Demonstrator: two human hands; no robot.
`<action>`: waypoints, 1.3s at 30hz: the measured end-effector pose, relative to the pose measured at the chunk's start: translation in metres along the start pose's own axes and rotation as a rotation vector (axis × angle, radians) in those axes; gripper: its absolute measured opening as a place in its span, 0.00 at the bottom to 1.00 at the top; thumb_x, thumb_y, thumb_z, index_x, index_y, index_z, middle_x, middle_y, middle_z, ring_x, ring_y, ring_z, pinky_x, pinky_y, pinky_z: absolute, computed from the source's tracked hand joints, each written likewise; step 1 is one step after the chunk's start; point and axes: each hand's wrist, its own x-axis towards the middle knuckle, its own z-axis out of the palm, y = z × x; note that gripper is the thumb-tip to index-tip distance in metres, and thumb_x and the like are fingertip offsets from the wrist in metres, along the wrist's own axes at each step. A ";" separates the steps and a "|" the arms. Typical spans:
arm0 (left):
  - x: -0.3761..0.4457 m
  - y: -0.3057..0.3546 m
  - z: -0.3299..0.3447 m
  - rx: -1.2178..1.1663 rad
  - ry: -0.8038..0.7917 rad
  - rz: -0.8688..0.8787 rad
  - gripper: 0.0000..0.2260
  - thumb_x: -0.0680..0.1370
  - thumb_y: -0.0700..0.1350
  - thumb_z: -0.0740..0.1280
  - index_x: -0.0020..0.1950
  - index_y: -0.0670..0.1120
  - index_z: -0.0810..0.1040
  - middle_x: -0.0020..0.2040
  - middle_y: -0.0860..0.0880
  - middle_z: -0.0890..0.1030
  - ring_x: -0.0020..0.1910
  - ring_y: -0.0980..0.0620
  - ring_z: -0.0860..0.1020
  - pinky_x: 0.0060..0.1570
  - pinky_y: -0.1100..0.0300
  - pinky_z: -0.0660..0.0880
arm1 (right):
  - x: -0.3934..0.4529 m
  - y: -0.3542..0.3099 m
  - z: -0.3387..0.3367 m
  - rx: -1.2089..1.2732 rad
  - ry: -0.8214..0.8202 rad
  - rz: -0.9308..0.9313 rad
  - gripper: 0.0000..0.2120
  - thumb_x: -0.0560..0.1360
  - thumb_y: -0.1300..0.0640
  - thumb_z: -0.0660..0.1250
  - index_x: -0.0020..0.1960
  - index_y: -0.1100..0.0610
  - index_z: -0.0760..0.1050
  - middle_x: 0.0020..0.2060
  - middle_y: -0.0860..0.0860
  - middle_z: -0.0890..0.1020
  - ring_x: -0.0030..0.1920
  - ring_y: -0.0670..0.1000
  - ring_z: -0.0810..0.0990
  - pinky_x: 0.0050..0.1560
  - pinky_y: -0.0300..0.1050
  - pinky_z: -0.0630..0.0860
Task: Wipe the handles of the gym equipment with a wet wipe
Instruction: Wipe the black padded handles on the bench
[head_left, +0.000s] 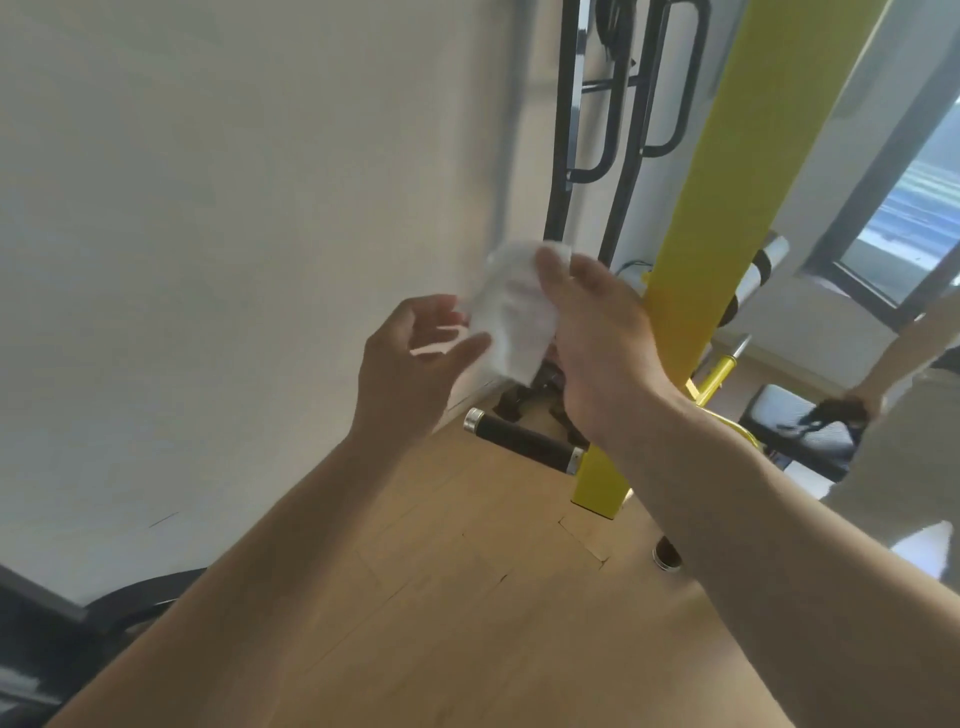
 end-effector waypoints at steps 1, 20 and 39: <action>0.008 0.000 0.002 0.031 0.061 0.025 0.16 0.74 0.50 0.76 0.59 0.50 0.79 0.53 0.55 0.84 0.52 0.60 0.82 0.50 0.70 0.78 | 0.008 -0.004 0.008 0.016 0.053 -0.063 0.10 0.81 0.48 0.64 0.53 0.53 0.80 0.43 0.45 0.86 0.46 0.47 0.85 0.50 0.47 0.83; 0.043 -0.006 0.011 0.034 -0.097 -0.045 0.07 0.80 0.49 0.67 0.54 0.50 0.83 0.46 0.58 0.85 0.47 0.62 0.81 0.50 0.67 0.74 | 0.040 0.015 -0.006 -1.143 -0.291 -0.261 0.17 0.78 0.55 0.71 0.60 0.56 0.67 0.44 0.49 0.74 0.36 0.43 0.70 0.27 0.29 0.66; 0.042 -0.006 0.007 0.031 -0.117 -0.028 0.04 0.80 0.48 0.68 0.52 0.51 0.82 0.49 0.53 0.85 0.51 0.54 0.82 0.53 0.62 0.77 | 0.040 0.015 0.010 -1.725 -0.536 -0.365 0.18 0.83 0.58 0.60 0.72 0.57 0.66 0.49 0.51 0.66 0.48 0.53 0.72 0.45 0.45 0.66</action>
